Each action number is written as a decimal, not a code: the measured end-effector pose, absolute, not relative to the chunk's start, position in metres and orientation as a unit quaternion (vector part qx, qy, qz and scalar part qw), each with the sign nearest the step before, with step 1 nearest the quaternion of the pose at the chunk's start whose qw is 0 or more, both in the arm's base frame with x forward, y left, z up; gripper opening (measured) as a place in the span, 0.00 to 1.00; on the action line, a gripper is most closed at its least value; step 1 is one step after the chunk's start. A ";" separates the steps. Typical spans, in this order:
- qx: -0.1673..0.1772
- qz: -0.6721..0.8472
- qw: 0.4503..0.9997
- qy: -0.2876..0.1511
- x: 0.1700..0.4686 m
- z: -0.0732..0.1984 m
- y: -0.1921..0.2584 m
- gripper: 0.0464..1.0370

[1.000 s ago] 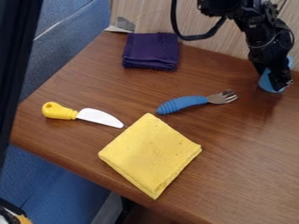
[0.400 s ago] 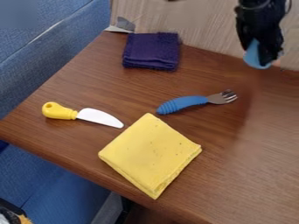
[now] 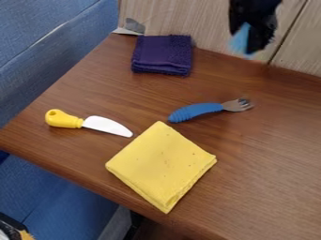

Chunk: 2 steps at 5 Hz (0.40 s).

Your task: Put the blue cup between the purple cloth and the blue spoon

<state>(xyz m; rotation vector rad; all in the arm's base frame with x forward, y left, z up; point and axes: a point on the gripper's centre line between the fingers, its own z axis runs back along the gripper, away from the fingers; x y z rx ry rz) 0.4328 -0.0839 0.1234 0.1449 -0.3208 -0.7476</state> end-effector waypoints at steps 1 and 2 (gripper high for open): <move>0.130 -0.383 0.909 -0.097 0.431 0.133 -0.062 0.70; 0.146 -0.393 0.906 -0.063 0.422 0.120 -0.054 0.70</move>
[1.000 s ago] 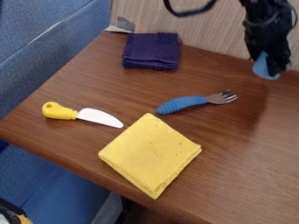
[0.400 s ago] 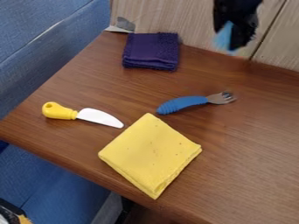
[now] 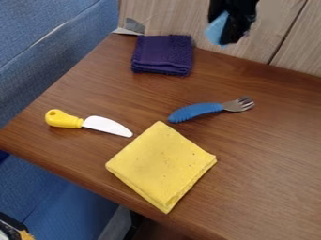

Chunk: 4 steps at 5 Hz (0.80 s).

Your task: Put the blue cup between the purple cloth and the blue spoon

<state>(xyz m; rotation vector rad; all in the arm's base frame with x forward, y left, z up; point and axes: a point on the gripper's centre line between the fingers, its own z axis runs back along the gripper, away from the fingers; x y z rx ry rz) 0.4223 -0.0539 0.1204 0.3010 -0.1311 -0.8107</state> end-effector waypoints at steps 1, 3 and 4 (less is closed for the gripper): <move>0.180 -0.391 0.902 -0.007 0.410 0.106 -0.037 0.70; 0.201 -0.398 0.894 0.047 0.397 0.081 -0.026 0.70; 0.201 -0.403 0.891 0.059 0.397 0.064 -0.025 0.70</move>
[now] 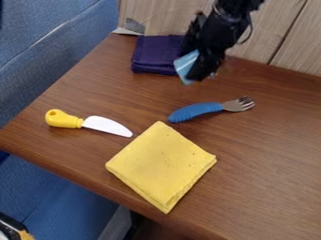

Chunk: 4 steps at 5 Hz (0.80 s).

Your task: Put the blue cup between the purple cloth and the blue spoon

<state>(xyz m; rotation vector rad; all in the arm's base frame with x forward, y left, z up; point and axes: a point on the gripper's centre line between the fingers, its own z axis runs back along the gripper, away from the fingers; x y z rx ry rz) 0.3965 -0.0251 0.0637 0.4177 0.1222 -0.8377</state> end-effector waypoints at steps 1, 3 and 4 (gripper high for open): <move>0.221 -0.409 0.881 0.085 0.393 0.049 -0.024 0.70; 0.251 -0.404 0.873 0.106 0.392 0.046 -0.027 0.76; 0.249 -0.396 0.877 0.110 0.390 0.041 -0.027 0.97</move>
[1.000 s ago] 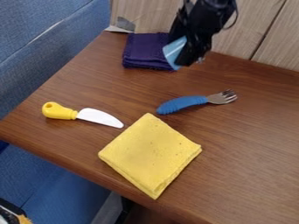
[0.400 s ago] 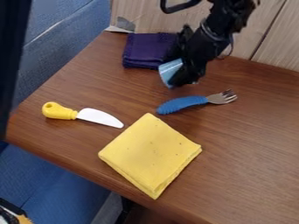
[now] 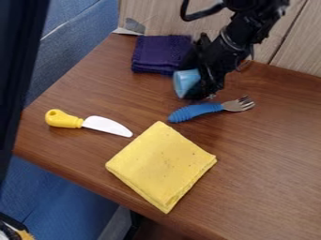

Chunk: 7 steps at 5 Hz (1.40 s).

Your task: Put the blue cup between the purple cloth and the blue spoon

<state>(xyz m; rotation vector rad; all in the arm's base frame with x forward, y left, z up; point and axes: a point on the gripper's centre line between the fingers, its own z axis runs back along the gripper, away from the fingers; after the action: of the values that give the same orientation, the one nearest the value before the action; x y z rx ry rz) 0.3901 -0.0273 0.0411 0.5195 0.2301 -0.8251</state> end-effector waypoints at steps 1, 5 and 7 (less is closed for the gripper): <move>0.249 -0.391 0.879 0.112 0.389 0.042 -0.027 0.97; 0.192 -0.342 0.920 0.001 0.400 0.087 -0.030 0.96; 0.156 -0.320 0.931 -0.084 0.398 0.122 -0.027 0.96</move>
<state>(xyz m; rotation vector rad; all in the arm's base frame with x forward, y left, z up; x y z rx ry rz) 0.3976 -0.0272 0.1222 0.3194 -0.1717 -0.6544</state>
